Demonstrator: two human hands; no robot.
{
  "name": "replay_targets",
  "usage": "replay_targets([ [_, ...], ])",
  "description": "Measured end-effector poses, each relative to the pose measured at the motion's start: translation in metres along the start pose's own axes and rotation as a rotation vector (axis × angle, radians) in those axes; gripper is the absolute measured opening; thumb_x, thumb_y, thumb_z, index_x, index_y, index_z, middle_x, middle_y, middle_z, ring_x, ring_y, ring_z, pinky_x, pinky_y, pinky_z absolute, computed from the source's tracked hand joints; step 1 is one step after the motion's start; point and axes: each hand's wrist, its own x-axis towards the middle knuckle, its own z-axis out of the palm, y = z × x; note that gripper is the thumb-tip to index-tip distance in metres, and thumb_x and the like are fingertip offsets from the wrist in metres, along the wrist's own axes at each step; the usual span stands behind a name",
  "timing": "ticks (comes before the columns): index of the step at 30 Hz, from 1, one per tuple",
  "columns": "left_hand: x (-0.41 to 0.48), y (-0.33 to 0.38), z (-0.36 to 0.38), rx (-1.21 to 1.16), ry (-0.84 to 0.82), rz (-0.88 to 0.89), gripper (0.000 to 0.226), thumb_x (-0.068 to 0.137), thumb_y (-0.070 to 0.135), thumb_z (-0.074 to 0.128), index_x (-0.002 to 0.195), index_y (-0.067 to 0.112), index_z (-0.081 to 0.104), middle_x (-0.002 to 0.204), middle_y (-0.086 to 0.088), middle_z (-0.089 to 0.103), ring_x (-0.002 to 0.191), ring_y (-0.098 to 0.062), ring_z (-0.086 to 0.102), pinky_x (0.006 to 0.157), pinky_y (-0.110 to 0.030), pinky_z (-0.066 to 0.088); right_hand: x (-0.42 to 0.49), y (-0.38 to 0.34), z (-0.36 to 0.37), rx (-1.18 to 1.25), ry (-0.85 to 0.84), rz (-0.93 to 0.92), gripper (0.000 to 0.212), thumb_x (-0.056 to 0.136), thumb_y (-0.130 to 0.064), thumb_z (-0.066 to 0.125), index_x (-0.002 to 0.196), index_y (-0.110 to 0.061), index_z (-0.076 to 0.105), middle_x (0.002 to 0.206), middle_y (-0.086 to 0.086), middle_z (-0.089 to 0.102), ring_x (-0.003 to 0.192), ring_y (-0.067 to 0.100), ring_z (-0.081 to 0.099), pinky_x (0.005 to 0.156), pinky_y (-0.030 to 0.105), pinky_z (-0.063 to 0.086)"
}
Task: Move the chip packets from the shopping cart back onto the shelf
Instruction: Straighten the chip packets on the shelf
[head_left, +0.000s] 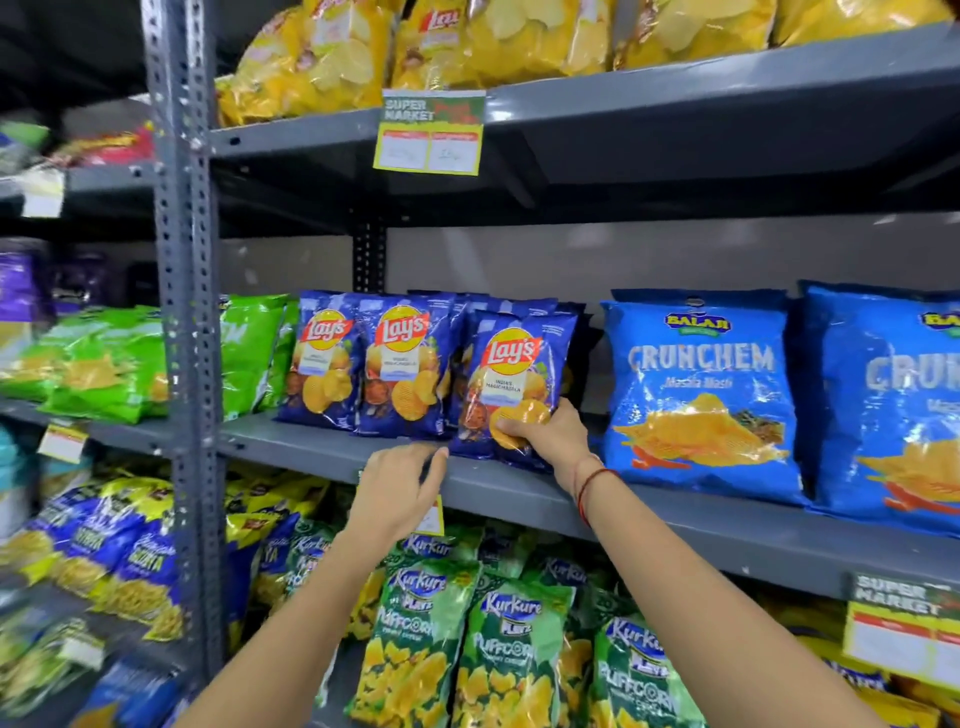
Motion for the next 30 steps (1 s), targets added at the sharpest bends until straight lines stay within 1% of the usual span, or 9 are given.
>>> replay_targets([
  [3, -0.001, 0.001, -0.001, -0.018, 0.048, 0.056, 0.045, 0.094, 0.041, 0.027, 0.072, 0.015, 0.057, 0.057, 0.006, 0.042, 0.055, -0.022, 0.054, 0.055, -0.028, 0.030, 0.003, -0.002, 0.005, -0.019, 0.029, -0.075, 0.081, 0.060, -0.023, 0.087, 0.129, -0.008, 0.048, 0.127, 0.013, 0.061, 0.117, 0.030, 0.056, 0.100, 0.038, 0.046],
  [5, -0.001, 0.000, 0.000, -0.022, 0.084, 0.085, 0.040, 0.094, 0.037, 0.031, 0.072, 0.016, 0.057, 0.058, 0.008, 0.037, 0.055, -0.023, 0.054, 0.055, -0.027, 0.029, 0.004, -0.002, 0.009, -0.042, 0.053, -0.134, 0.077, 0.062, -0.021, 0.086, 0.127, -0.007, 0.048, 0.123, 0.013, 0.062, 0.115, 0.029, 0.056, 0.096, 0.034, 0.046],
  [8, -0.002, -0.004, 0.006, -0.028, 0.103, 0.084, 0.040, 0.094, 0.037, 0.032, 0.075, 0.015, 0.060, 0.059, 0.004, 0.048, 0.060, -0.023, 0.058, 0.058, -0.026, 0.030, 0.006, -0.003, 0.014, -0.061, 0.063, -0.182, 0.071, 0.065, -0.017, 0.085, 0.124, -0.006, 0.047, 0.121, 0.015, 0.062, 0.113, 0.030, 0.057, 0.088, 0.029, 0.041],
  [11, -0.002, -0.007, 0.011, -0.028, 0.098, 0.076, 0.042, 0.094, 0.038, 0.030, 0.078, 0.015, 0.062, 0.071, -0.002, 0.066, 0.069, -0.023, 0.061, 0.064, -0.028, 0.033, 0.010, -0.003, 0.020, -0.120, 0.047, -0.187, 0.075, 0.067, -0.022, 0.084, 0.128, -0.005, 0.043, 0.129, 0.017, 0.056, 0.122, 0.033, 0.049, 0.098, 0.036, 0.039],
  [15, -0.003, -0.007, 0.011, -0.024, 0.106, 0.088, 0.043, 0.094, 0.039, 0.029, 0.080, 0.015, 0.063, 0.073, -0.003, 0.067, 0.071, -0.023, 0.062, 0.065, -0.030, 0.036, 0.014, 0.002, 0.024, -0.258, 0.023, -0.139, 0.089, 0.068, -0.043, 0.079, 0.134, -0.004, 0.033, 0.134, 0.021, 0.049, 0.126, 0.038, 0.045, 0.106, 0.049, 0.039],
  [21, -0.004, -0.006, 0.012, 0.005, 0.118, 0.069, 0.051, 0.093, 0.043, 0.026, 0.091, 0.014, 0.068, 0.086, -0.001, 0.072, 0.081, -0.021, 0.065, 0.076, -0.036, 0.044, 0.014, 0.006, 0.023, -0.239, 0.006, -0.114, 0.096, 0.064, -0.050, 0.078, 0.137, -0.007, 0.032, 0.134, 0.018, 0.051, 0.126, 0.037, 0.047, 0.107, 0.049, 0.039],
  [25, -0.003, -0.007, 0.012, -0.002, 0.110, 0.069, 0.053, 0.093, 0.045, 0.025, 0.090, 0.014, 0.068, 0.081, -0.001, 0.071, 0.078, -0.022, 0.064, 0.075, -0.037, 0.045, 0.007, 0.004, 0.016, -0.201, 0.051, -0.149, 0.099, 0.059, -0.054, 0.079, 0.136, -0.009, 0.036, 0.132, 0.015, 0.052, 0.124, 0.033, 0.049, 0.104, 0.049, 0.042],
  [28, -0.002, -0.007, 0.012, -0.013, 0.102, 0.050, 0.052, 0.092, 0.049, 0.024, 0.077, 0.018, 0.062, 0.065, 0.005, 0.058, 0.069, -0.023, 0.061, 0.069, -0.036, 0.043, -0.001, -0.001, 0.006, -0.169, 0.093, -0.249, 0.088, 0.064, -0.046, 0.080, 0.134, -0.011, 0.039, 0.129, 0.013, 0.052, 0.118, 0.028, 0.051, 0.101, 0.046, 0.044],
  [30, 0.000, -0.003, 0.011, -0.042, 0.135, 0.006, 0.052, 0.091, 0.051, 0.024, 0.079, 0.018, 0.063, 0.065, 0.007, 0.055, 0.069, -0.022, 0.061, 0.067, -0.034, 0.040, -0.007, -0.007, -0.006, -0.171, 0.108, -0.315, 0.076, 0.069, -0.040, 0.078, 0.131, -0.012, 0.043, 0.123, 0.013, 0.054, 0.106, 0.024, 0.054, 0.096, 0.041, 0.048],
])
